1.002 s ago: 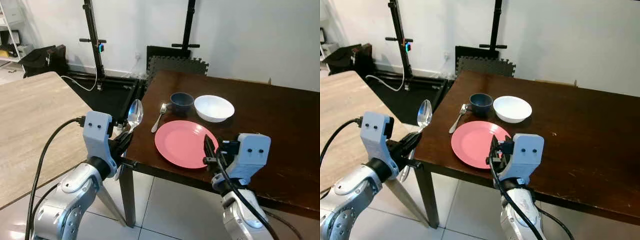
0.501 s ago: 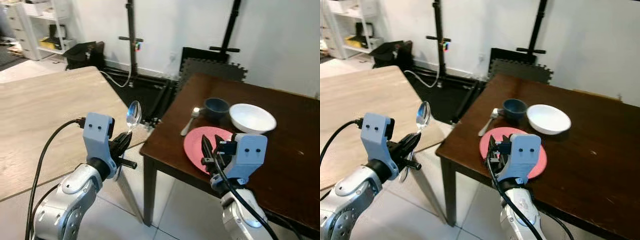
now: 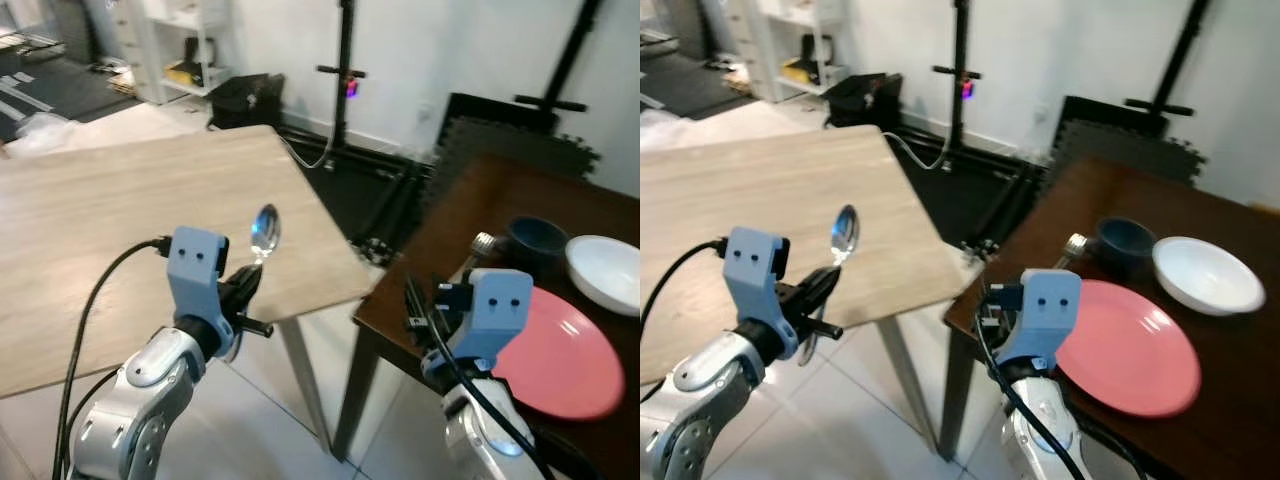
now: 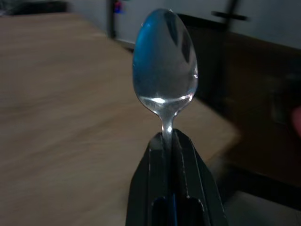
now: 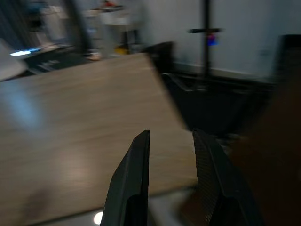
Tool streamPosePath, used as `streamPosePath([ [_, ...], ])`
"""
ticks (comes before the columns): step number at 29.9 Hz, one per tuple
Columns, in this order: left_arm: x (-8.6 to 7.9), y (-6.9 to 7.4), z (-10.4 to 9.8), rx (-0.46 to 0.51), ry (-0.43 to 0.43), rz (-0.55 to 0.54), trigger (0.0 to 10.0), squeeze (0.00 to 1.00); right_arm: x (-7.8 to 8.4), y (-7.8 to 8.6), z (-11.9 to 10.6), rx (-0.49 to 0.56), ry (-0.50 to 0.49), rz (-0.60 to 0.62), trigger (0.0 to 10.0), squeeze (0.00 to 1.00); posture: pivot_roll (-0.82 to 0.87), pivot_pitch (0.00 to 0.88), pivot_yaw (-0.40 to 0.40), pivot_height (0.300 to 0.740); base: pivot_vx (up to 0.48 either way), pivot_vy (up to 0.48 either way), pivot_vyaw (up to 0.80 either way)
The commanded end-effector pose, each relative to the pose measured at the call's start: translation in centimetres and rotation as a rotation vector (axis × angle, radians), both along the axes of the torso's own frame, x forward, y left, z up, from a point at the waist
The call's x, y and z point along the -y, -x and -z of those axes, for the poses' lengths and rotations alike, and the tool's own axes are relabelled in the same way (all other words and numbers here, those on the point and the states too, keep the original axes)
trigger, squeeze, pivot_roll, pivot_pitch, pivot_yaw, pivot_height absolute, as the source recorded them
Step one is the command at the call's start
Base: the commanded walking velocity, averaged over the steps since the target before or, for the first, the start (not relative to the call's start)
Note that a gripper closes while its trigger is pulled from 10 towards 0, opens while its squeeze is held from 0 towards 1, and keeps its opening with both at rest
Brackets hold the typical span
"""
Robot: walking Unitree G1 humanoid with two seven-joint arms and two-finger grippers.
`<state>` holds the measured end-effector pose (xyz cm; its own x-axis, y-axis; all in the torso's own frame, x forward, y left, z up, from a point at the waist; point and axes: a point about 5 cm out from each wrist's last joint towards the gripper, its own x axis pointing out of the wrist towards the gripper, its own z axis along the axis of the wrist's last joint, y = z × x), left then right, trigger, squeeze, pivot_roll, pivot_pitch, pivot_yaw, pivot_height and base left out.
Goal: Setting the table
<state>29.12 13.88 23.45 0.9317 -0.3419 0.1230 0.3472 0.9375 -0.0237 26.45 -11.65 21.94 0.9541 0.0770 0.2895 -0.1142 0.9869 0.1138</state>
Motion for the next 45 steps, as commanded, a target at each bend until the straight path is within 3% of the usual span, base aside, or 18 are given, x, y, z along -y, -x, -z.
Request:
streamPosePath([
  [1,-0.06,0.06,0.39,-0.005,-0.003,-0.008,10.0,0.00,0.15,0.10,0.36,-0.011,-0.001,0.000,10.0,0.00,0.06,0.078,0.024,0.740,0.000,0.000,0.80],
  [23,0.00,-0.31,0.67,-0.017,-0.011,-0.029,10.0,0.00,0.17,-0.15,0.52,-0.014,-0.009,0.003,10.0,0.00,0.07,0.069,0.022,0.740,0.000,0.000,0.78],
  [45,-0.38,-0.85,0.81,-0.020,-0.026,-0.085,10.0,0.00,0.05,-0.21,0.60,-0.013,-0.006,-0.003,10.0,0.00,0.07,0.069,0.022,0.740,0.210,0.310,0.00],
])
